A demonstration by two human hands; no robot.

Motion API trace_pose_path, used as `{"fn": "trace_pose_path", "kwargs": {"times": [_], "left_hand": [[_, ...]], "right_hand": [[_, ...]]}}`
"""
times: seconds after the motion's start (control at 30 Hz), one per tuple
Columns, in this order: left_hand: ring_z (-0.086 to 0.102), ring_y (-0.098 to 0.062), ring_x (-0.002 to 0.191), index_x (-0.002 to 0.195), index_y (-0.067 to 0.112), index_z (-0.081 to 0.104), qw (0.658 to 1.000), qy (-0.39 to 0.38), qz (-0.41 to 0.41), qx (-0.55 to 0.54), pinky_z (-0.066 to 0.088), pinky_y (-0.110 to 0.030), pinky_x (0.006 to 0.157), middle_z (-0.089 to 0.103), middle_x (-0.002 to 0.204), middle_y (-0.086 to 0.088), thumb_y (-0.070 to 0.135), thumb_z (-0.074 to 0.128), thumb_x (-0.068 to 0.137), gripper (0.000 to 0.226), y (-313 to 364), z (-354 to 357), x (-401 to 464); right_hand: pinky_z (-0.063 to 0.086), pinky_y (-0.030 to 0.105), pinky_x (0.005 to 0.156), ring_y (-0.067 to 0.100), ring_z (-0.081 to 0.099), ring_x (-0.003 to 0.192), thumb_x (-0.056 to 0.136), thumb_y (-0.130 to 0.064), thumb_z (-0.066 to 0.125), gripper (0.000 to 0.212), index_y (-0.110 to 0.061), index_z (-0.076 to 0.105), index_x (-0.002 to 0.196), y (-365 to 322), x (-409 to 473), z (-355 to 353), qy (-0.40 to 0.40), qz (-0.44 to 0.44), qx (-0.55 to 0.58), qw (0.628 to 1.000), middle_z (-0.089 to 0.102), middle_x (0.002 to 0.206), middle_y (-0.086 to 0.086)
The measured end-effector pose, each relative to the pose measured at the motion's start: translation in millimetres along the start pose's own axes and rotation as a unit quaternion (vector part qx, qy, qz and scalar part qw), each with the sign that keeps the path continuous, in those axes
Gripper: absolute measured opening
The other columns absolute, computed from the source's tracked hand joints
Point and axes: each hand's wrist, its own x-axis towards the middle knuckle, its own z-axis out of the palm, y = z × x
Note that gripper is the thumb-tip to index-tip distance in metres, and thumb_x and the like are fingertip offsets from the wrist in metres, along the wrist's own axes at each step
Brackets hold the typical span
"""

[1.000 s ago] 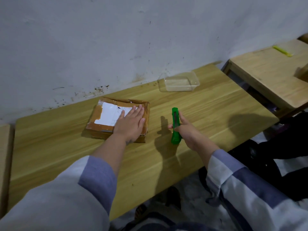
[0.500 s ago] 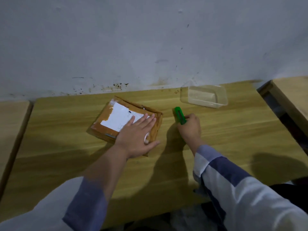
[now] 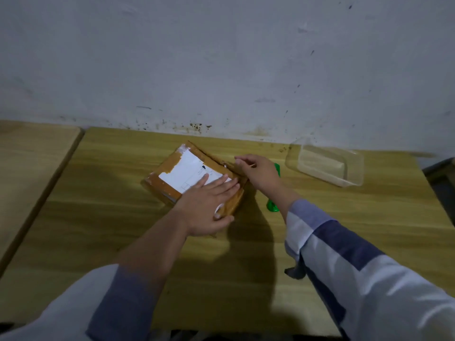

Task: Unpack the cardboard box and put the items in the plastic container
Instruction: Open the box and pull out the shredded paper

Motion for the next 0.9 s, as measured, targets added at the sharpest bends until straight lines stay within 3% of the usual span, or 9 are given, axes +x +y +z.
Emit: {"fn": "trace_pose_path", "kwargs": {"times": [0.07, 0.17, 0.3, 0.4, 0.5, 0.6, 0.7, 0.83, 0.9], "left_hand": [[-0.011, -0.005, 0.145, 0.153, 0.028, 0.000, 1.000, -0.019, -0.007, 0.004, -0.005, -0.042, 0.120, -0.004, 0.159, 0.012, 0.067, 0.012, 0.082, 0.082, -1, -5, -2], [-0.007, -0.005, 0.146, 0.153, 0.027, 0.002, 1.000, -0.006, -0.021, 0.021, -0.005, -0.044, 0.120, -0.004, 0.158, 0.013, 0.067, 0.008, 0.081, 0.082, -9, -8, -18], [0.024, -0.017, 0.144, 0.149, 0.012, 0.031, 0.991, 0.119, -0.055, 0.024, 0.016, -0.056, 0.116, 0.030, 0.154, -0.002, 0.057, 0.032, 0.090, 0.074, -29, -1, -54], [0.033, -0.023, 0.140, 0.145, 0.006, 0.035, 0.984, 0.125, -0.110, 0.063, 0.025, -0.062, 0.110, 0.036, 0.151, -0.008, 0.049, 0.048, 0.088, 0.073, -48, -4, -82], [0.035, -0.026, 0.140, 0.145, 0.006, 0.035, 0.972, 0.123, -0.189, 0.064, 0.027, -0.064, 0.106, 0.036, 0.151, -0.009, 0.038, 0.070, 0.082, 0.079, -65, -8, -104], [0.011, -0.018, 0.148, 0.152, 0.013, 0.017, 0.956, 0.109, -0.274, -0.003, 0.011, -0.055, 0.116, 0.013, 0.160, -0.002, 0.037, 0.056, 0.093, 0.074, -75, -6, -119], [0.001, -0.015, 0.148, 0.153, 0.014, 0.010, 0.945, 0.108, -0.303, -0.063, 0.004, -0.049, 0.118, 0.003, 0.162, -0.001, 0.035, 0.042, 0.099, 0.066, -70, -5, -125], [-0.007, -0.013, 0.148, 0.153, 0.016, 0.003, 0.931, 0.090, -0.337, -0.109, -0.003, -0.048, 0.118, -0.006, 0.161, 0.001, 0.047, 0.026, 0.101, 0.065, -57, -3, -128], [-0.010, -0.015, 0.147, 0.153, 0.016, -0.001, 0.928, 0.083, -0.350, -0.102, -0.004, -0.049, 0.117, -0.011, 0.161, 0.000, 0.052, 0.023, 0.099, 0.069, -53, 0, -127]], "right_hand": [[0.046, 0.023, 0.085, 0.015, 0.063, 0.105, 0.088, -0.029, 0.063, 0.026, -0.016, 0.072, 0.108, -3, 5, 4, -0.067, 0.006, 0.010, 0.998, 0.072, 0.111, 0.004], [0.049, 0.029, 0.088, 0.018, 0.064, 0.104, 0.087, -0.029, 0.064, 0.028, -0.017, 0.070, 0.111, -3, 4, 9, -0.074, 0.015, 0.018, 0.997, 0.070, 0.113, 0.006], [0.048, 0.027, 0.073, 0.016, 0.058, 0.085, 0.092, -0.031, 0.056, 0.041, -0.028, 0.052, 0.133, -12, -13, 18, -0.057, 0.013, -0.028, 0.998, 0.059, 0.099, 0.000], [0.043, 0.022, 0.056, 0.008, 0.053, 0.066, 0.094, -0.023, 0.052, 0.054, -0.032, 0.034, 0.144, -19, -35, 34, -0.065, 0.001, 0.000, 0.998, 0.057, 0.079, -0.006], [0.041, 0.025, 0.055, 0.009, 0.052, 0.062, 0.094, -0.022, 0.051, 0.059, -0.030, 0.027, 0.147, -27, -56, 57, -0.069, -0.002, 0.004, 0.998, 0.057, 0.071, -0.006], [0.041, 0.026, 0.066, 0.020, 0.061, 0.084, 0.094, -0.028, 0.050, 0.060, -0.023, 0.025, 0.149, -38, -74, 85, -0.044, 0.003, -0.028, 0.999, 0.064, 0.092, 0.004], [0.045, 0.028, 0.073, 0.028, 0.061, 0.102, 0.094, -0.033, 0.047, 0.059, -0.020, 0.027, 0.148, -48, -83, 102, -0.001, 0.021, -0.065, 0.998, 0.064, 0.115, 0.010], [0.041, 0.041, 0.095, 0.033, 0.045, 0.117, 0.092, -0.035, 0.046, 0.051, -0.020, 0.038, 0.140, -57, -66, 96, 0.109, -0.022, -0.182, 0.977, 0.049, 0.126, 0.014], [0.033, 0.044, 0.103, 0.036, 0.036, 0.126, 0.093, -0.034, 0.044, 0.051, -0.021, 0.035, 0.141, -61, -42, 85, 0.103, -0.042, -0.252, 0.961, 0.040, 0.137, 0.015]]}}
